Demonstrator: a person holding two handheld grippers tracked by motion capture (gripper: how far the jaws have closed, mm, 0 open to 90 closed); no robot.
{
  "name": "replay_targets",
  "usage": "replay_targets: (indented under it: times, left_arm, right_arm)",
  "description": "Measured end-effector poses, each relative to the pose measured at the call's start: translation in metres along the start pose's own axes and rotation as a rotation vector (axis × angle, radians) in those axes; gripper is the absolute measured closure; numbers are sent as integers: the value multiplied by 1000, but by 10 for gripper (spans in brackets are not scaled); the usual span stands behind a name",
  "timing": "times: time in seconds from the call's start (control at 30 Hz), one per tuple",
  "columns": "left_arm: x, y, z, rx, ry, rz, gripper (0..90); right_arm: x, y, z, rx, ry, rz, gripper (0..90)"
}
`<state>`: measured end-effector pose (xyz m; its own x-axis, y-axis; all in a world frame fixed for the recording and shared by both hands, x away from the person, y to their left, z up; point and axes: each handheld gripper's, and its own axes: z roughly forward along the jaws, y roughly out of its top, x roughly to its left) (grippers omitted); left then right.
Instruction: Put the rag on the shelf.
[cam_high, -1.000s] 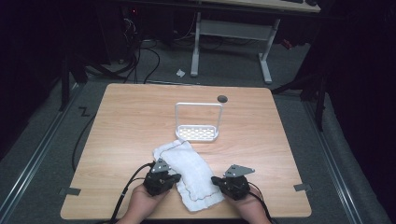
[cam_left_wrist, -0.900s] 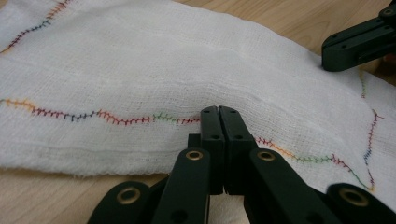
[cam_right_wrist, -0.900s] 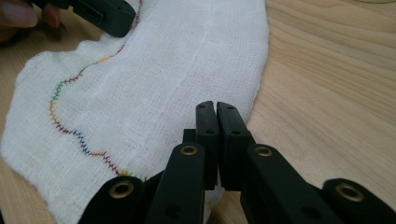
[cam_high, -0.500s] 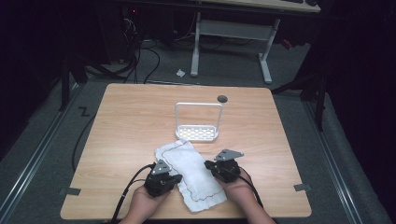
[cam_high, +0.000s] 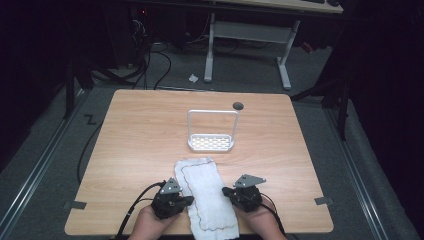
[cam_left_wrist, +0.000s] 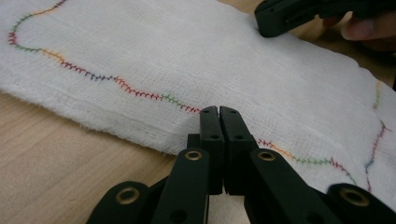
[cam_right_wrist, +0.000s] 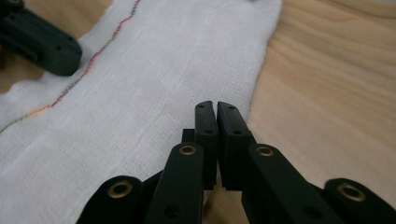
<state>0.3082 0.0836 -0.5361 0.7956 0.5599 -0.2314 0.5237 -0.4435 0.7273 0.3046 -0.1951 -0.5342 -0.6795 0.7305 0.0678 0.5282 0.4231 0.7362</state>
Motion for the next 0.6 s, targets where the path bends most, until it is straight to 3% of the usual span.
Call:
replay_targets:
  times: [0.2,0.3,0.43,0.6]
  left_arm:
    - [2,-1,-3,4,-13,-13,847]
    - [5,0,-5,-8,-18,-22,814]
    - [7,5,-8,-82,-38,-22,788]
    - [3,5,6,-30,-24,-12,783]
  right_arm:
    - [13,-6,-7,11,4,-42,873]
    - [8,-2,-6,-37,26,-22,860]
    - [-5,16,11,-51,-12,-29,859]
    - [-11,22,24,-20,-30,-52,865]
